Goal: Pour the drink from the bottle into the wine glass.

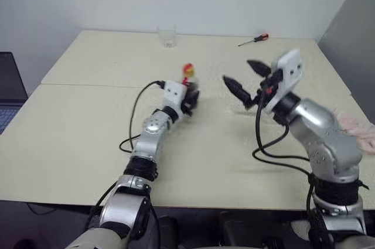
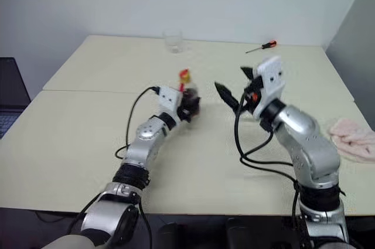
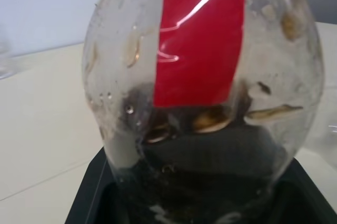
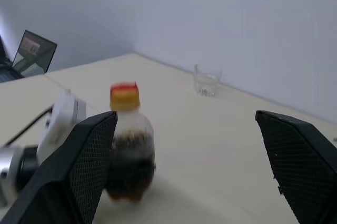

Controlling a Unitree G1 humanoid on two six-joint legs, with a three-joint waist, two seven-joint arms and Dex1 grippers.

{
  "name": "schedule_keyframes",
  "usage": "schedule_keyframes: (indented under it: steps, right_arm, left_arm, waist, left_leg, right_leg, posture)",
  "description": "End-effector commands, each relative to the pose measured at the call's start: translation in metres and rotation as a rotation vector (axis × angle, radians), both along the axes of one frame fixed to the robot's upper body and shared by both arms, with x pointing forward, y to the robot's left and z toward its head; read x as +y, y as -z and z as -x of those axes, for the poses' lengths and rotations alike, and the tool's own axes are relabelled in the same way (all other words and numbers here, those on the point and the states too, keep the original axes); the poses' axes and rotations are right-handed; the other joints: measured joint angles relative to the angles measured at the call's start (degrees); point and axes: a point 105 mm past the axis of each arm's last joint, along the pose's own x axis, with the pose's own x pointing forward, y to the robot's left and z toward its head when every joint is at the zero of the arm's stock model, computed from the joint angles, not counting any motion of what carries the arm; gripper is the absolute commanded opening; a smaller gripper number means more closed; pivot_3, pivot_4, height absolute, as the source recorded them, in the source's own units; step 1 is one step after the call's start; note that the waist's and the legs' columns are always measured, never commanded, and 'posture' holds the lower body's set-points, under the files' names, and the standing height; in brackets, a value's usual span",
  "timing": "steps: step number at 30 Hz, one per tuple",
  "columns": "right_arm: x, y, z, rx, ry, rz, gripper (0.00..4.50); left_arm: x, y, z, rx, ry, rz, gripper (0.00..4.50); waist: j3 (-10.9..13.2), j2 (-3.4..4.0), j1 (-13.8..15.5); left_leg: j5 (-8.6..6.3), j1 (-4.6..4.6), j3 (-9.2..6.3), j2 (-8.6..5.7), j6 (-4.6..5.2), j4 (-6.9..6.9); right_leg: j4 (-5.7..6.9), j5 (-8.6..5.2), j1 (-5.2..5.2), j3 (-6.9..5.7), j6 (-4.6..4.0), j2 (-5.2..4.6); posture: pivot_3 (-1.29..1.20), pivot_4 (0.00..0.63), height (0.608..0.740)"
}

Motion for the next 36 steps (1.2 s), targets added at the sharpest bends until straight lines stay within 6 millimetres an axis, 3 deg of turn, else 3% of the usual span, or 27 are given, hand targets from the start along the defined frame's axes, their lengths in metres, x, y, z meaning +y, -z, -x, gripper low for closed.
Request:
schedule_keyframes:
  steps: [1, 10, 15, 33, 36]
  right_arm:
    - [-0.005, 0.003, -0.005, 0.058, 0.079, 0.06, 4.5]
    - [0.009, 0.006, 0.005, 0.209, 0.027, 0.032, 4.5]
    - [0.028, 0.004, 0.011, 0.248, -0.046, 0.034, 4.5]
    - [0.042, 0.018, -0.01, 0.306, 0.004, 0.069, 4.5]
    - [0.043, 0.015, -0.011, 0.3, 0.0, 0.059, 3.88]
  left_arm:
    - [-0.013, -0.02, 0.016, -0.051, 0.076, 0.004, 1.95]
    - [-0.023, -0.009, 0.03, -0.009, 0.126, 0.005, 1.92]
    - [-0.027, 0.001, 0.035, 0.001, 0.145, -0.022, 1.89]
    - [-0.039, 0.002, 0.04, -0.02, 0.164, -0.019, 1.82]
    - [-0.038, 0.001, 0.039, -0.021, 0.156, -0.02, 1.82]
  waist:
    - [0.0, 0.0, 0.01]
    - [0.01, 0.01, -0.07]
    - [0.0, 0.02, -0.12]
    - [0.01, 0.02, -0.1]
    - [0.01, 0.03, -0.09]
  left_leg:
    - [0.0, -0.02, -0.01, 0.0, 0.0, 0.0]
    - [0.01, -0.09, -0.18, -0.03, 0.02, 0.07]
    - [0.01, -0.11, -0.22, -0.02, 0.02, 0.07]
    - [0.01, -0.28, -0.46, -0.03, 0.03, 0.09]
    - [0.01, -0.29, -0.46, -0.04, 0.03, 0.1]
  right_leg:
    - [-0.01, 0.04, -0.01, -0.02, -0.08, -0.01]
    - [0.01, -0.04, -0.01, -0.15, 0.05, -0.03]
    - [0.0, -0.04, -0.01, -0.17, 0.05, -0.02]
    - [-0.03, -0.04, -0.05, -0.33, 0.05, 0.0]
    - [-0.03, -0.04, -0.05, -0.33, 0.05, -0.01]
  posture:
    - [0.0, 0.15, 0.74]
    - [0.0, 0.15, 0.74]
    - [0.0, 0.15, 0.74]
    - [0.0, 0.15, 0.74]
    - [0.0, 0.15, 0.74]
